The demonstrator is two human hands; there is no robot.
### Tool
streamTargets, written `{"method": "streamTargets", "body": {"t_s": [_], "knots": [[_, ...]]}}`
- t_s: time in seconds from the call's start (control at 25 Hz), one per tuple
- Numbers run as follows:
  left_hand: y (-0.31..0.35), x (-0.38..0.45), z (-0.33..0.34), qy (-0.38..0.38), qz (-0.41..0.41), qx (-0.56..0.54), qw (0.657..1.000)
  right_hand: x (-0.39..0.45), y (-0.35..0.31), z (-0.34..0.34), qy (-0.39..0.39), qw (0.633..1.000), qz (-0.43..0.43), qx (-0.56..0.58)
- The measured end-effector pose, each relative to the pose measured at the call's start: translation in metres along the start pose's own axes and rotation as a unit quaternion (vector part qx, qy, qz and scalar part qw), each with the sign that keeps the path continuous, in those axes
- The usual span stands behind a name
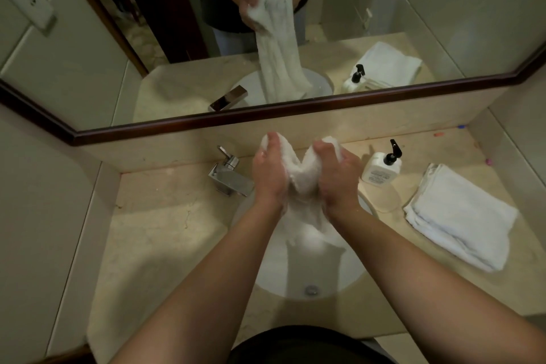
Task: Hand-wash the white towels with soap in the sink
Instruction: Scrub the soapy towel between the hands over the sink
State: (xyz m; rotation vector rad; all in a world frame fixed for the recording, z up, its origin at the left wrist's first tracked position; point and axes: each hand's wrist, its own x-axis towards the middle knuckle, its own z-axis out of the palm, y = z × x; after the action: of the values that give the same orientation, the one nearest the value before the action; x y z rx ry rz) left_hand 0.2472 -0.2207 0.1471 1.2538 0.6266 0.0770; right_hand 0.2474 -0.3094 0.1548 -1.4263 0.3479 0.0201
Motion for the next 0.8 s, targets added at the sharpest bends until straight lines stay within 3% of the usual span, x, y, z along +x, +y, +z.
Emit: {"method": "streamTargets", "body": {"t_s": [0.12,0.36,0.44,0.56,0.72,0.8], "knots": [[-0.004,0.012,0.007,0.019,-0.059,-0.083,0.995,0.002,0.002,0.008,-0.069,0.994,0.043,-0.074],[-0.03,0.007,0.019,0.015,-0.035,-0.024,0.999,0.019,0.017,0.01,0.051,0.991,0.109,-0.05],[-0.028,0.018,0.015,0.05,-0.044,-0.034,0.997,0.005,0.018,0.012,0.028,0.994,0.094,-0.054],[-0.031,0.032,0.003,0.014,-0.108,-0.075,0.991,-0.008,0.023,0.014,-0.031,0.988,-0.005,-0.151],[-0.04,0.012,0.021,0.022,-0.098,0.007,0.995,0.042,0.016,0.01,0.021,0.986,0.051,-0.154],[-0.033,0.022,0.021,0.067,-0.093,0.0,0.993,0.033,0.02,0.007,-0.014,0.984,0.041,-0.174]]}}
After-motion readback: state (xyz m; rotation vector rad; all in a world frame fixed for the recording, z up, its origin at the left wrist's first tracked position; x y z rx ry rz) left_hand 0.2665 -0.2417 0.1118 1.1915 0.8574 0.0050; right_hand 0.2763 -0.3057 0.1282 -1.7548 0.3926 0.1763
